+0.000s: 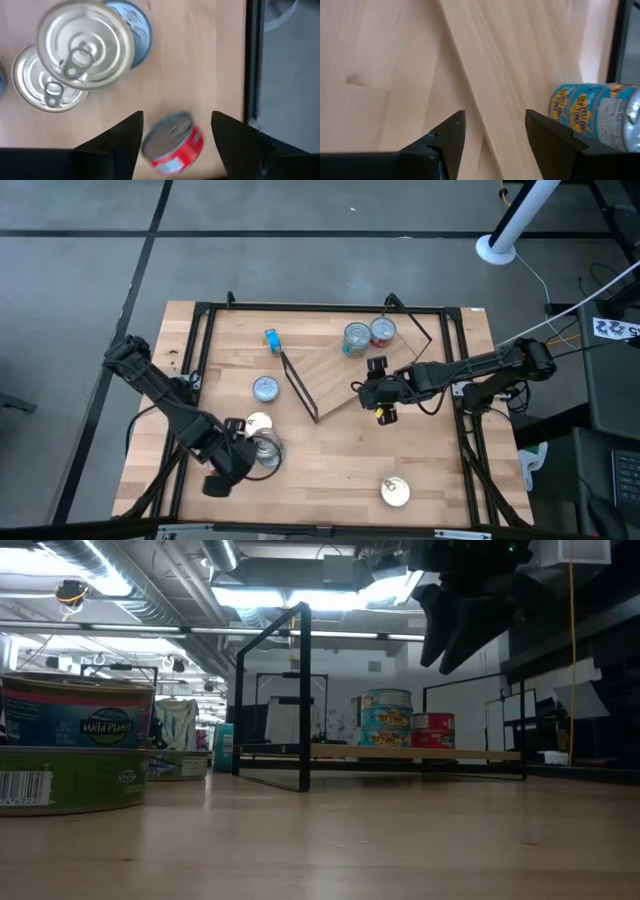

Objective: Stack canned seafood by type on shelf
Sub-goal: Stack the red tuna can on top of the red tuna can on the shelf

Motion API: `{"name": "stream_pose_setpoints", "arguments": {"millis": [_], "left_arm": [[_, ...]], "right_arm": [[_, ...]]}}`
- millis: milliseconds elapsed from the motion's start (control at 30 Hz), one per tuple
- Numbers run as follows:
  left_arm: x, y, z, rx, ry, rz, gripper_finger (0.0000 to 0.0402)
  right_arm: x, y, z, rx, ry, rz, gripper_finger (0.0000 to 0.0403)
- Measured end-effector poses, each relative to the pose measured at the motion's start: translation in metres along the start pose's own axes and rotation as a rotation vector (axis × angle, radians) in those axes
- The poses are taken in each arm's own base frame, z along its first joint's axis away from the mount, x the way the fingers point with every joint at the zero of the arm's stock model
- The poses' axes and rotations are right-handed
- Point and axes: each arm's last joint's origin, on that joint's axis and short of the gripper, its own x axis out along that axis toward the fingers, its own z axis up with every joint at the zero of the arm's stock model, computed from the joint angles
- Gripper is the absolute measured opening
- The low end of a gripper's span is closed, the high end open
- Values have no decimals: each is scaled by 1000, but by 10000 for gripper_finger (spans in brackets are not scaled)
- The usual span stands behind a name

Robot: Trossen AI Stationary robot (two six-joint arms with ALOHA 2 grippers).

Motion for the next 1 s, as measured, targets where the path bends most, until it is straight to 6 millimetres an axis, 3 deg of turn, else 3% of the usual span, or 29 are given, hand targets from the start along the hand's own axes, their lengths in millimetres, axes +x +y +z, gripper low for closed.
{"name": "stream_pose_setpoints", "arguments": {"millis": [367, 567, 1000], "left_arm": [[0, -19, -31, 467, 127, 41, 230], [13, -33, -38, 636, 190, 57, 230], [41, -46, -38, 627, 253, 137, 230]], "right_arm": [[0, 0, -1, 36, 7, 20, 205], [0, 0, -1, 43, 11, 21, 205], [0, 0, -1, 44, 12, 21, 205]]}}
